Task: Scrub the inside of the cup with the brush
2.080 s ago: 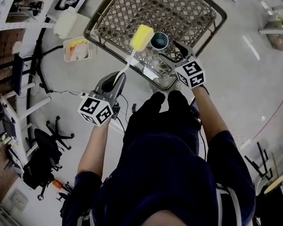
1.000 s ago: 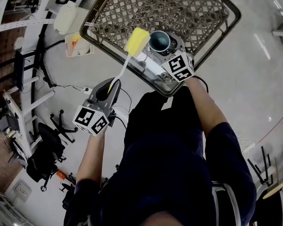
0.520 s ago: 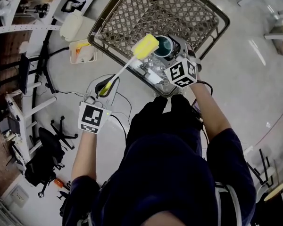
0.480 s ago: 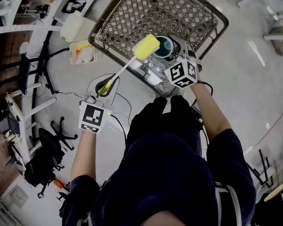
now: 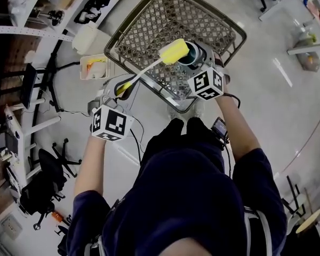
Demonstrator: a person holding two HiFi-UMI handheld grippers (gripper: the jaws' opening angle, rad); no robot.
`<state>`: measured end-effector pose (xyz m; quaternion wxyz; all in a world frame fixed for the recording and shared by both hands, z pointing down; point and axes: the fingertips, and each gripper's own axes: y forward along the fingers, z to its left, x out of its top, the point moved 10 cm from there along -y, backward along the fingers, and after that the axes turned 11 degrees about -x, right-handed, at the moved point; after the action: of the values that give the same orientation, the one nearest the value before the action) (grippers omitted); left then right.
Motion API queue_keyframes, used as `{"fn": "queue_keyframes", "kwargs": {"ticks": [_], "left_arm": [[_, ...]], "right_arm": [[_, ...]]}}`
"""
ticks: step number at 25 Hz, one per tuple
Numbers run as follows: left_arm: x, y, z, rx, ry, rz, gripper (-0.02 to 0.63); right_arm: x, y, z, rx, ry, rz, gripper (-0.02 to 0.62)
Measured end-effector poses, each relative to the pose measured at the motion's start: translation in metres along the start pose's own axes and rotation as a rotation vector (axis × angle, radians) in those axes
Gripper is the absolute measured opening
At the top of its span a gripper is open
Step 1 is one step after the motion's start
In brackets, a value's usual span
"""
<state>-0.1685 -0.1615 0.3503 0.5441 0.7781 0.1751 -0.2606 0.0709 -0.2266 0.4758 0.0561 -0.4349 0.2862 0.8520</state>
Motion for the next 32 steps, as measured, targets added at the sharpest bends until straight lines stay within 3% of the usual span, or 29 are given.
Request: {"fn": "queue_keyframes", "kwargs": {"ticks": [11, 20, 26, 32], "left_arm": [[0.036, -0.014, 0.003, 0.062, 0.36, 0.144, 0.035], [0.065, 0.003, -0.001, 0.076, 0.612, 0.275, 0.035], [0.068, 0.014, 0.014, 0.051, 0.636, 0.42, 0.035], [0.078, 0.018, 0.002, -0.005, 0.656, 0.383, 0.035]], "right_arm": [[0.012, -0.009, -0.014, -0.023, -0.069, 0.047, 0.36], [0.013, -0.014, -0.012, 0.025, -0.161, 0.034, 0.36], [0.022, -0.01, -0.007, 0.043, -0.256, 0.01, 0.36], [0.024, 0.002, -0.006, 0.053, -0.283, 0.011, 0.36]]}}
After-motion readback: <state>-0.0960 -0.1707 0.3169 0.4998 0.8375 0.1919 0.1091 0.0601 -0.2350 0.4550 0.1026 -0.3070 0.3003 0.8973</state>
